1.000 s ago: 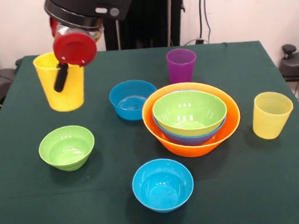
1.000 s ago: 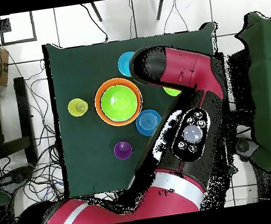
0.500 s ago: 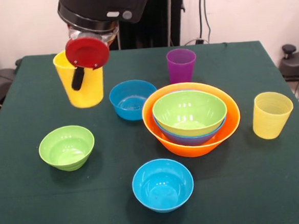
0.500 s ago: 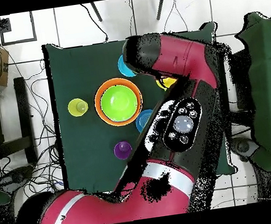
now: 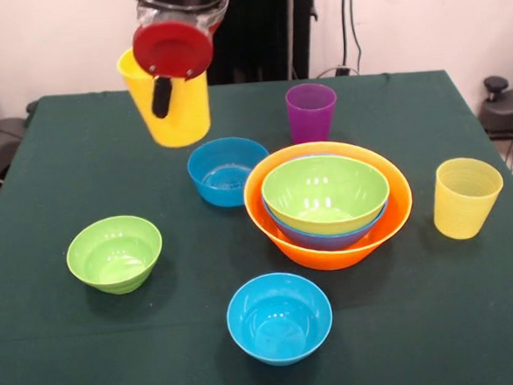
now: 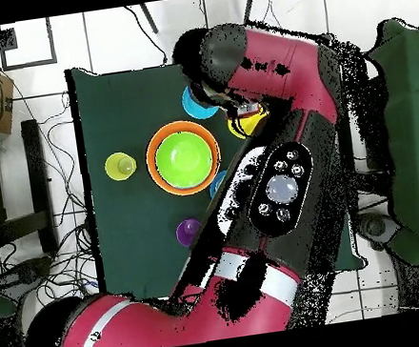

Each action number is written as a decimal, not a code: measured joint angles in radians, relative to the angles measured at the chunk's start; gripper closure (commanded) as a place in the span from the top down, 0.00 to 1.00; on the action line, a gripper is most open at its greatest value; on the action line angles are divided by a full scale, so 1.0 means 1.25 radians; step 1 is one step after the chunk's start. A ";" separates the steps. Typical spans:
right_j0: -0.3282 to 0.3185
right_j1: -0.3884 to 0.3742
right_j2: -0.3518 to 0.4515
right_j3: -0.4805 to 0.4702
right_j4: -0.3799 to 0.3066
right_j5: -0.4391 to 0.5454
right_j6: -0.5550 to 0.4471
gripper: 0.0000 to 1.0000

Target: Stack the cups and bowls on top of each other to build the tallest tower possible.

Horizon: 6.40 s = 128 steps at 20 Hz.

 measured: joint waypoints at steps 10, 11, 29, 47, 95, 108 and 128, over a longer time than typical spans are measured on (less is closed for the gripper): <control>0.000 0.025 -0.020 -0.096 0.081 0.065 0.015 0.00; 0.000 0.028 -0.022 -0.101 0.085 0.065 0.019 0.00; 0.000 0.146 -0.081 -0.205 0.138 0.065 0.173 0.00; 0.003 0.182 -0.127 -0.238 0.166 0.114 0.174 0.00; 0.024 0.300 -0.217 -0.305 0.237 0.156 0.293 0.00; 0.030 0.235 -0.218 -0.302 0.248 0.157 0.293 0.00; 0.093 0.215 -0.144 -0.196 0.297 0.089 0.293 0.00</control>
